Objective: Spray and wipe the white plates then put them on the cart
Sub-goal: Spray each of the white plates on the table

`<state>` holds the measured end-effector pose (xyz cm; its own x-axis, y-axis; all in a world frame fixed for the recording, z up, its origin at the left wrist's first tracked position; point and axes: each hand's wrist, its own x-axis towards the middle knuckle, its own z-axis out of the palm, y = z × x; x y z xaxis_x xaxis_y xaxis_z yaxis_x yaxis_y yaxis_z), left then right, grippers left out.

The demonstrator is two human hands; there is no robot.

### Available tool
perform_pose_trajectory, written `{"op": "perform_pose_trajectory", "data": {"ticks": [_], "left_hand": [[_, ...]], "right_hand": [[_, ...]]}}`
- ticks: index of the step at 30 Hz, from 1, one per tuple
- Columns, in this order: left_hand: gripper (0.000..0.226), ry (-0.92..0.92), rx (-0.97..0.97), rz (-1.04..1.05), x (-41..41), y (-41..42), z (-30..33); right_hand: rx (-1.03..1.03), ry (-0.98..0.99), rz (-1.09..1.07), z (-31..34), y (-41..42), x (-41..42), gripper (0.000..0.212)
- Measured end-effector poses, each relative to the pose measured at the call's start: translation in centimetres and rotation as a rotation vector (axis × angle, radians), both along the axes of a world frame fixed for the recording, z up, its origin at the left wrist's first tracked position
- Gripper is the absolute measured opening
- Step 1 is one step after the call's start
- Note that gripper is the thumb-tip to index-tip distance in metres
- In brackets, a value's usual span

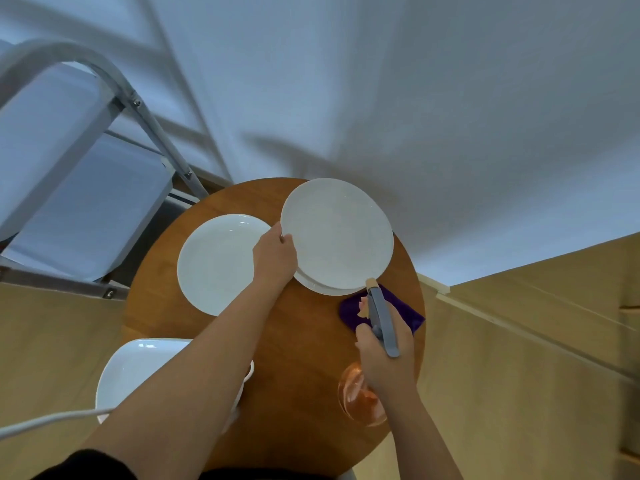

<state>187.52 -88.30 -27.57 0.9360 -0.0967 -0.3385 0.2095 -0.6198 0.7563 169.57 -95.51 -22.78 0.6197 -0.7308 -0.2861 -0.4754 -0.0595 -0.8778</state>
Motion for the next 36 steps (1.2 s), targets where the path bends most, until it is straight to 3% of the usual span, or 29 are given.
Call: {"op": "perform_pose_trajectory", "data": {"ticks": [4, 8, 12, 15, 18, 21, 24, 32, 36], "left_hand": [[0.030, -0.013, 0.151, 0.013, 0.6, 0.2, -0.6], [0.042, 0.021, 0.379, -0.131, 0.0, 1.1, -1.9], [0.054, 0.083, 0.253, -0.219, -0.2, 2.2, -3.7], [0.055, 0.074, 0.183, -0.008, 0.3, 4.7, -4.4], [0.056, 0.057, 0.315, 0.255, 1.3, 9.4, -5.3], [0.059, 0.210, 0.410, 0.403, 2.3, 13.4, -6.1], [0.048, 0.371, 0.277, 0.457, 3.1, 15.3, -7.1], [0.031, 0.513, 0.181, 0.289, 4.2, 17.9, -8.2], [0.037, 0.601, -0.209, 0.454, 4.1, 18.3, -7.4]], "right_hand": [[0.049, -0.005, 0.012, -0.1, 0.0, 0.5, 0.037], [0.067, 0.013, 0.012, -0.4, 0.5, 1.1, 0.028], [0.078, 0.035, 0.098, -0.5, 1.3, 1.5, 0.042], [0.069, 0.051, 0.123, -0.7, 1.7, 1.7, 0.042], [0.041, 0.063, 0.164, -1.0, 2.3, 2.1, 0.039], [0.046, 0.083, 0.195, -1.4, 3.2, 2.5, 0.042], [0.076, 0.117, 0.291, -1.4, 4.3, 3.0, 0.041], [0.109, 0.112, 0.374, -1.3, 7.4, 4.4, 0.041], [0.117, 0.125, 0.262, -1.5, 9.3, 5.2, 0.039]]}}
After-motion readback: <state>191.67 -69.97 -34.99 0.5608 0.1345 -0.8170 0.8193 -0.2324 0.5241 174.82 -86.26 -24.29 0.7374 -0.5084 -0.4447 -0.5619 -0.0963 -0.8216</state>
